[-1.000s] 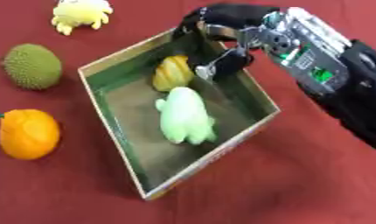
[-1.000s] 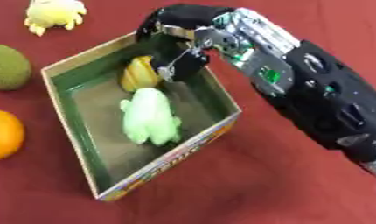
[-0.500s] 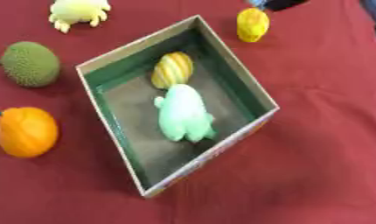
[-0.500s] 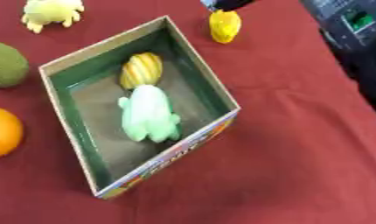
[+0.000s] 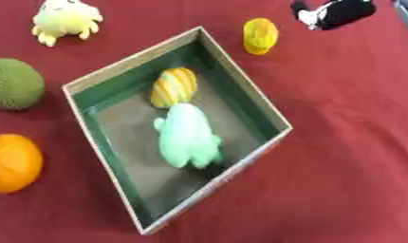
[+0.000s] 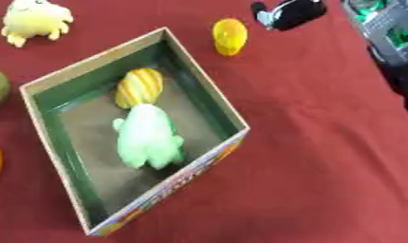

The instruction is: Pick up objects on the table and place them in the box.

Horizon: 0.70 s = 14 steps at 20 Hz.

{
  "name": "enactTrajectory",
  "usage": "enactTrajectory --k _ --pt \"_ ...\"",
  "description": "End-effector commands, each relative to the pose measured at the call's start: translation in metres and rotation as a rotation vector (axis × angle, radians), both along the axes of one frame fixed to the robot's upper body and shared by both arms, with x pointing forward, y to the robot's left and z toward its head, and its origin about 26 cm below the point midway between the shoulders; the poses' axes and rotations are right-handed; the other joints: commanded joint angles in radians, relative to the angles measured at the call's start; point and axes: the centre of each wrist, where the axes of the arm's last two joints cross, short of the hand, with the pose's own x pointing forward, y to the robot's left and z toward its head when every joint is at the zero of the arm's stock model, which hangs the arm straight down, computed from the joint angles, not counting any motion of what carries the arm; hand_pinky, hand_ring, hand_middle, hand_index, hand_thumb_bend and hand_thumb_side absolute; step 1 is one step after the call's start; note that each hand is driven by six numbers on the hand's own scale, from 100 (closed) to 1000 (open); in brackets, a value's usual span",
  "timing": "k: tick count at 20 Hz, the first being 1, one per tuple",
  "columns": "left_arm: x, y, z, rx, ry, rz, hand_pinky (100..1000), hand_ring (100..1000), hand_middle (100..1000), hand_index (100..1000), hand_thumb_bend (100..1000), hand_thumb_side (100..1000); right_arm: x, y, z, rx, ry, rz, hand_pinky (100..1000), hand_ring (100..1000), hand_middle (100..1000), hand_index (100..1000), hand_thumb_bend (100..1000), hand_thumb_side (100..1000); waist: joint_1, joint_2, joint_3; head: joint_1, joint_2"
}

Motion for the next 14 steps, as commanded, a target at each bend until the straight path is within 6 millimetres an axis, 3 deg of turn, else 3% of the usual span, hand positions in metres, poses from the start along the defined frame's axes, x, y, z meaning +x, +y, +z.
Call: enactTrajectory --k 1,14 --pt "-0.01 -0.001 0.015 0.041 -0.057 0.018 737 736 644 816 128 800 0.0 -0.007 0.01 -0.018 -0.021 -0.004 911 939 844 908 176 232 0.008 -0.018 0.003 -0.014 -0.025" --pt "-0.011 -0.003 0.018 0.021 -0.074 0.014 736 735 635 814 125 807 0.021 0.002 0.002 -0.011 -0.005 -0.012 910 940 851 906 219 251 0.0 0.022 0.022 -0.016 -0.043"
